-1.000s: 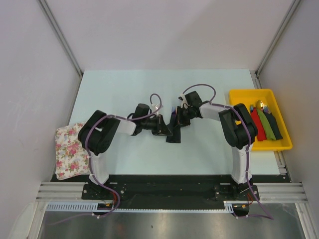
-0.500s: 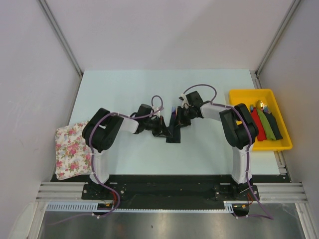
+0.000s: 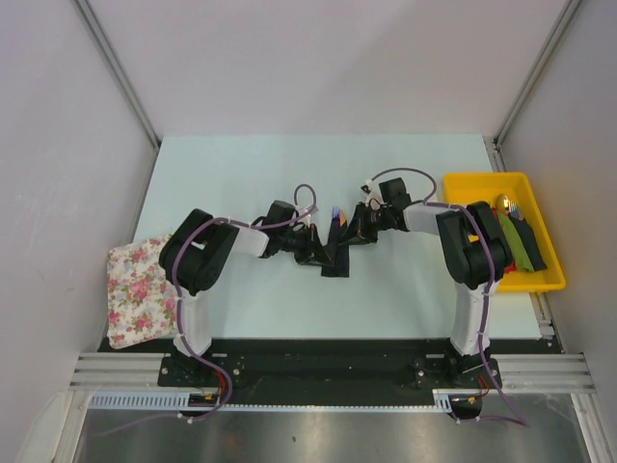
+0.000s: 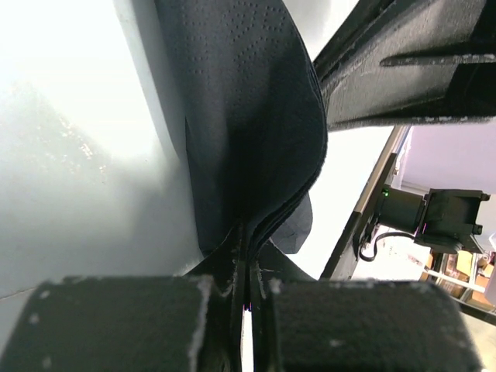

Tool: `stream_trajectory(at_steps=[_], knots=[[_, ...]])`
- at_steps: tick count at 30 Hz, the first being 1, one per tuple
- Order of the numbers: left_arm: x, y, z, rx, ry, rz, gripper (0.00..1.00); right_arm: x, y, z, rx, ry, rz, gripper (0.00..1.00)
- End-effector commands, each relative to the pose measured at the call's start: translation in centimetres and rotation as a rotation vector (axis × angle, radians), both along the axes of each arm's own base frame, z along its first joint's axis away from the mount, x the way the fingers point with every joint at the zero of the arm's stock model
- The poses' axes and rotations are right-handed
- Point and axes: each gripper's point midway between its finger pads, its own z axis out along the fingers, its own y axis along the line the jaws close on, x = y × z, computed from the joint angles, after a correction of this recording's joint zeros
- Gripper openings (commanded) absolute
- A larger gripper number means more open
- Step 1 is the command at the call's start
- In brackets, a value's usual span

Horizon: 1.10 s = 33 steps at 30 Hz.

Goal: Place the utensils on the paper napkin and roll it up

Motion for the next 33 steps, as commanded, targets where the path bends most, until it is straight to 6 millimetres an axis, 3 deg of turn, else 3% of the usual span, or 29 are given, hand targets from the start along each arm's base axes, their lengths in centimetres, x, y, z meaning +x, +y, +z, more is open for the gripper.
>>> stream_trajectory(at_steps=[1, 9, 14, 18, 23, 33], knots=[[0.1, 0.8, -2.4, 0.094, -0.021, 0.009, 0.00, 0.1, 0.8, -0.3, 0.045, -0.009, 0.021, 0.07], [0.2, 0.6, -1.7, 0.064, -0.026, 0.012, 0.00, -0.7, -0.8, -3.7, 0.002, 0.059, -0.014, 0.02], [0.1, 0.6, -1.9, 0.065, -0.017, 0.011, 0.00, -0.4, -0.8, -3.1, 0.027, 0.027, -0.011, 0.04], [0.0, 0.5, -1.9, 0.063, -0.015, 0.010, 0.00, -0.5, -0.4, -1.8, 0.081, 0.027, 0.000, 0.13], [0.0, 0.6, -1.8, 0.059, -0.018, 0.013, 0.00, -0.5, -0.3, -0.7, 0.107, 0.007, 0.001, 0.11], [0.1, 0.5, -1.6, 0.035, -0.008, 0.023, 0.00, -0.6, -1.0, -1.1, 0.104, 0.017, -0.022, 0.08]])
